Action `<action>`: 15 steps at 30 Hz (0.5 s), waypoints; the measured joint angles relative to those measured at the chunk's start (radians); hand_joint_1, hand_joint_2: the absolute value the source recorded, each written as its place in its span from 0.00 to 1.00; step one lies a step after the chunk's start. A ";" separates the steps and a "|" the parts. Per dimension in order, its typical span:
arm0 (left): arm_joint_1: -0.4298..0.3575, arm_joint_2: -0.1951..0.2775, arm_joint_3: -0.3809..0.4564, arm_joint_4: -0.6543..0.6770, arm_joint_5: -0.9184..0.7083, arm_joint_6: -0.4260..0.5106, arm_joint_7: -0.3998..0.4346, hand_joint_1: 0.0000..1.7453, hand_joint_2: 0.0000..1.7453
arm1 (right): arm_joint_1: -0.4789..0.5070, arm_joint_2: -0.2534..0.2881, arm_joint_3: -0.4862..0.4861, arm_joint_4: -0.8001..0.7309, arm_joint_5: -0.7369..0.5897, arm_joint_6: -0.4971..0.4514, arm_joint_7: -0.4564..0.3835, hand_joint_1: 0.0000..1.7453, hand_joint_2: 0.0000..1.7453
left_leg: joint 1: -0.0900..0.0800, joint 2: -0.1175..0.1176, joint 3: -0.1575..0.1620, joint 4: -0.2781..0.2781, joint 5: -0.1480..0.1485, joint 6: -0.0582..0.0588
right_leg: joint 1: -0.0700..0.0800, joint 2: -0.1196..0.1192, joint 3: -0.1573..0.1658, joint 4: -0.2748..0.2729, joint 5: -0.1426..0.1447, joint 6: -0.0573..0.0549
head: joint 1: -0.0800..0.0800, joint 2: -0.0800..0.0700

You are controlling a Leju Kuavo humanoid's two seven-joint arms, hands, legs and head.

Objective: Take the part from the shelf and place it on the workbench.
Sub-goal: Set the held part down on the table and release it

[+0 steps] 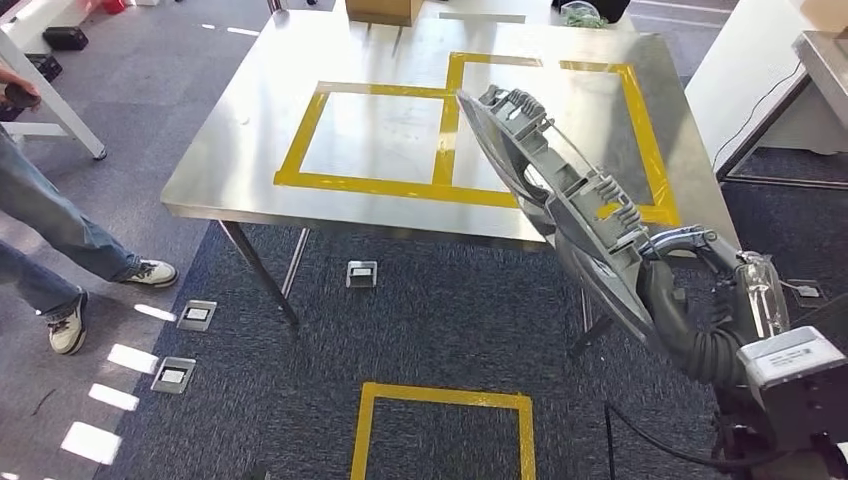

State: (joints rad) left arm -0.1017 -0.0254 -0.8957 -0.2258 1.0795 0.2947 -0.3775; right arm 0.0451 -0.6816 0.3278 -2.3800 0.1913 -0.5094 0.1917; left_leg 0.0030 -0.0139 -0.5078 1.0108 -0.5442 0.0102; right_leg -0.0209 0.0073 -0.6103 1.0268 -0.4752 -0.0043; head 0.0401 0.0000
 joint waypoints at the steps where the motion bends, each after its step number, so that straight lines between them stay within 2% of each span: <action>1: -0.001 0.000 0.000 0.000 0.000 0.000 0.000 0.00 0.00 | 0.001 0.000 -0.001 0.000 0.000 0.000 0.000 1.00 1.00 | -0.001 0.003 -0.005 0.018 -0.009 -0.005 | -0.002 -0.001 0.006 -0.003 -0.003 -0.006 | -0.004 0.000; 3: -0.003 0.000 0.000 0.000 0.000 0.000 -0.001 0.00 0.00 | 0.001 0.001 -0.002 0.000 0.000 0.000 0.000 1.00 1.00 | -0.002 0.007 -0.042 0.110 -0.050 -0.013 | -0.005 -0.004 0.022 -0.008 -0.011 -0.019 | -0.013 0.000; 5: -0.002 0.000 0.000 0.000 0.000 0.000 -0.001 0.00 0.00 | 0.001 0.001 -0.004 0.000 0.000 0.000 0.000 1.00 1.00 | -0.001 0.008 -0.107 0.238 -0.094 -0.017 | -0.003 -0.005 0.034 -0.009 -0.020 -0.026 | -0.024 0.000; 6: -0.001 0.000 0.000 0.000 0.000 0.000 -0.001 0.00 0.00 | 0.001 0.001 -0.004 0.001 0.000 0.000 0.000 1.00 1.00 | -0.001 0.008 -0.136 0.282 -0.099 -0.017 | -0.002 -0.004 0.040 -0.009 -0.025 -0.027 | -0.027 0.000; 7: 0.001 0.000 0.000 0.000 0.000 0.000 -0.001 0.00 0.00 | 0.001 0.001 -0.004 0.001 0.000 0.000 0.000 1.00 1.00 | -0.001 0.008 -0.154 0.295 -0.084 -0.016 | -0.001 -0.003 0.047 -0.009 -0.031 -0.027 | -0.029 0.000; 8: 0.001 0.000 0.000 0.000 0.000 0.000 -0.001 0.00 0.00 | 0.001 0.002 -0.004 0.001 0.000 0.000 0.000 1.00 1.00 | -0.001 0.008 -0.156 0.273 -0.048 -0.013 | 0.000 -0.001 0.057 -0.009 -0.037 -0.026 | -0.031 0.000; 10: 0.000 0.001 0.000 0.000 0.000 0.000 -0.001 0.00 0.00 | 0.001 0.002 -0.004 0.001 0.000 0.001 0.000 1.00 1.00 | -0.003 0.008 -0.131 0.169 0.048 0.000 | 0.001 0.001 0.079 -0.010 -0.052 -0.023 | -0.035 0.000; 11: 0.000 0.001 0.000 0.000 0.000 0.000 -0.001 0.00 0.00 | 0.000 0.003 -0.004 0.001 0.000 0.001 0.000 1.00 1.00 | -0.007 0.008 -0.117 0.123 0.080 0.007 | 0.003 0.002 0.086 -0.010 -0.058 -0.019 | -0.036 0.000; 12: -0.001 0.001 0.000 0.000 0.000 0.000 -0.001 0.00 0.00 | 0.000 0.004 -0.004 0.001 0.000 0.001 0.000 1.00 1.00 | -0.010 0.008 -0.105 0.090 0.093 0.013 | 0.003 0.003 0.089 -0.011 -0.061 -0.015 | -0.036 0.000; 14: 0.001 0.001 0.000 0.000 0.000 0.001 -0.001 0.00 0.00 | -0.001 0.004 -0.004 0.002 0.000 0.001 0.000 1.00 1.00 | -0.016 0.008 -0.095 0.066 0.085 0.020 | 0.002 0.003 0.086 -0.015 -0.061 -0.004 | -0.038 0.000; 15: 0.001 0.001 0.000 0.000 0.000 0.001 -0.001 0.00 0.00 | 0.000 0.004 -0.005 0.001 0.000 0.001 0.000 1.00 1.00 | -0.014 0.008 -0.086 0.047 0.077 0.024 | 0.002 0.002 0.083 -0.018 -0.062 0.001 | -0.040 0.000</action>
State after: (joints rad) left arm -0.1006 -0.0240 -0.8961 -0.2255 1.0798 0.2957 -0.3788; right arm 0.0451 -0.6772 0.3231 -2.3786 0.1915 -0.5086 0.1919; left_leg -0.0110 -0.0056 -0.5933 1.0583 -0.4670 0.0339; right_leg -0.0193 0.0092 -0.5274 1.0086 -0.5369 -0.0031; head -0.0002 0.0000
